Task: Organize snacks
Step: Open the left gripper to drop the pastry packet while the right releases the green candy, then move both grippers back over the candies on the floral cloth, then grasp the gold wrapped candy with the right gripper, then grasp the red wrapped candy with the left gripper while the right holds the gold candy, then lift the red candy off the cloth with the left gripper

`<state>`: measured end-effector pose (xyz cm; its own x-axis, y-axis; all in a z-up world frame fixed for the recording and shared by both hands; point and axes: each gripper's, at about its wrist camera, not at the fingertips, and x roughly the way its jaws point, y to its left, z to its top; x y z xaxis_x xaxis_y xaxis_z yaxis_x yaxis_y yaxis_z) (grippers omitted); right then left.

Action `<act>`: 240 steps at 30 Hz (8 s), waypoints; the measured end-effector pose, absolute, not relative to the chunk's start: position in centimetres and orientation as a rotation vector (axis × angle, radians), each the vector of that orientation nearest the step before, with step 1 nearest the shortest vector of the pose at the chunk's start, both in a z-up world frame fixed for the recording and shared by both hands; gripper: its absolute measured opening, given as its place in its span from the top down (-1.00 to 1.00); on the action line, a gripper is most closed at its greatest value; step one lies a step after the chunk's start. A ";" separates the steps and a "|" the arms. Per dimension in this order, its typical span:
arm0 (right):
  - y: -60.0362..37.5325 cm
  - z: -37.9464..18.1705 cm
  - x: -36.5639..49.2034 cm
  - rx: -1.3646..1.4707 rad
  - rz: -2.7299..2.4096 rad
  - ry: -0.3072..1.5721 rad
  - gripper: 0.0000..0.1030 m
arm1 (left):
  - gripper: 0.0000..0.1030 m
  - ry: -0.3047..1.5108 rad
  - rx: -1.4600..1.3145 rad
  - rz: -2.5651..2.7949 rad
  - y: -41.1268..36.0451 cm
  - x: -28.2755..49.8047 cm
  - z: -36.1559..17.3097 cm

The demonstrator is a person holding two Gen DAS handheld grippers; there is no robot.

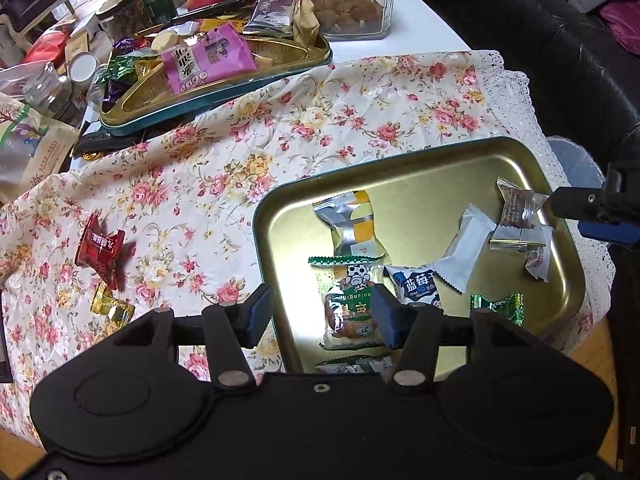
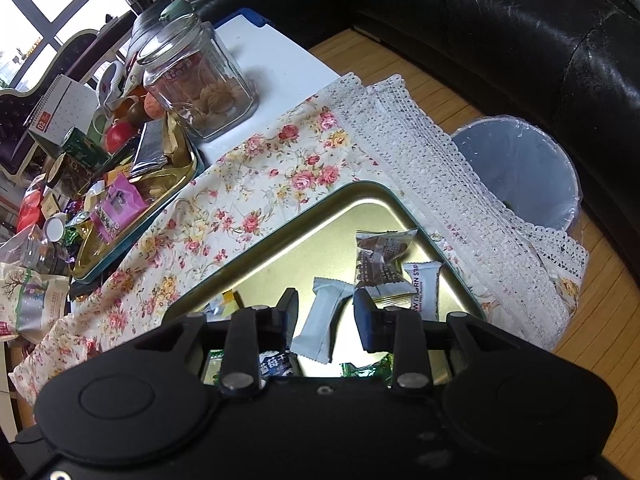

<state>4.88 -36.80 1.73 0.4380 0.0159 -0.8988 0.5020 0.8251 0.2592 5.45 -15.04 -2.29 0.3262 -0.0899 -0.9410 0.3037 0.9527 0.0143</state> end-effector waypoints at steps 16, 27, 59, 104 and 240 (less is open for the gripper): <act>-34.4 1.8 6.4 0.605 -0.299 1.133 0.07 | -0.16 1.329 0.247 -0.155 -12.8 6.1 -3.6; -27.3 2.1 9.1 0.542 -0.191 1.180 0.07 | -0.15 1.356 0.118 -0.029 -6.5 7.6 -2.8; -6.9 1.0 13.7 0.258 0.098 1.214 0.07 | -0.15 1.245 -0.240 0.264 13.0 10.4 2.0; 3.4 -10.3 14.1 -0.115 0.249 1.310 0.57 | -0.14 1.210 -0.328 0.238 15.9 9.9 3.9; -3.4 -7.6 10.7 0.062 0.243 1.387 0.57 | 0.11 1.293 -0.215 0.266 14.7 12.9 -7.6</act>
<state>10.70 -3.43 -7.60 0.1620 0.2067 -0.9649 -0.1337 0.9734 0.1860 12.93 14.69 -7.60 0.2512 0.0739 -0.9651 -0.3129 0.9498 -0.0087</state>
